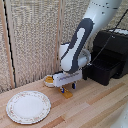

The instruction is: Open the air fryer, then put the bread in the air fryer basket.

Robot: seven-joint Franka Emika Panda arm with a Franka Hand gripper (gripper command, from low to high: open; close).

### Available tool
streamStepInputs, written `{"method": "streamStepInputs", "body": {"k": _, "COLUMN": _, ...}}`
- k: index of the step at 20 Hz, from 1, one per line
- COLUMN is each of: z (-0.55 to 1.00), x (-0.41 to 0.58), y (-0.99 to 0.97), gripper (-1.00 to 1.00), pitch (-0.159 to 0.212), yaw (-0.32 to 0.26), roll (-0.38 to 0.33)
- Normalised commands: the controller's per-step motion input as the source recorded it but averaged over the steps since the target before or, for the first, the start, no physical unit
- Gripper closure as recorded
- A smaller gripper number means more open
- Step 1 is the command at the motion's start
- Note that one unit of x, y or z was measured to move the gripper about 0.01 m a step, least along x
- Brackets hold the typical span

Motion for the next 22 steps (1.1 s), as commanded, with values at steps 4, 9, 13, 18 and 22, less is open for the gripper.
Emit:
{"method": "streamStepInputs", "body": {"k": 4, "z": -0.12, "x": 0.086, "y": 0.0, "gripper": -1.0, "pitch": -0.01, "yaw": 0.002, "roll": 0.001}}
{"method": "streamStepInputs", "body": {"k": 9, "z": -0.08, "x": 0.0, "y": 0.0, "gripper": -1.0, "pitch": 0.025, "yaw": 0.0, "roll": 0.022}}
{"method": "streamStepInputs", "body": {"k": 13, "z": -0.03, "x": 0.0, "y": -0.01, "gripper": 1.0, "pitch": 0.003, "yaw": 0.002, "roll": 0.025}}
{"method": "streamStepInputs", "body": {"k": 18, "z": -0.19, "x": 0.094, "y": -0.1, "gripper": 1.0, "pitch": 0.0, "yaw": 0.001, "roll": 0.047}}
{"method": "streamStepInputs", "body": {"k": 22, "z": -0.2, "x": 0.233, "y": -0.03, "gripper": 1.0, "pitch": 0.0, "yaw": 0.0, "roll": 0.031}}
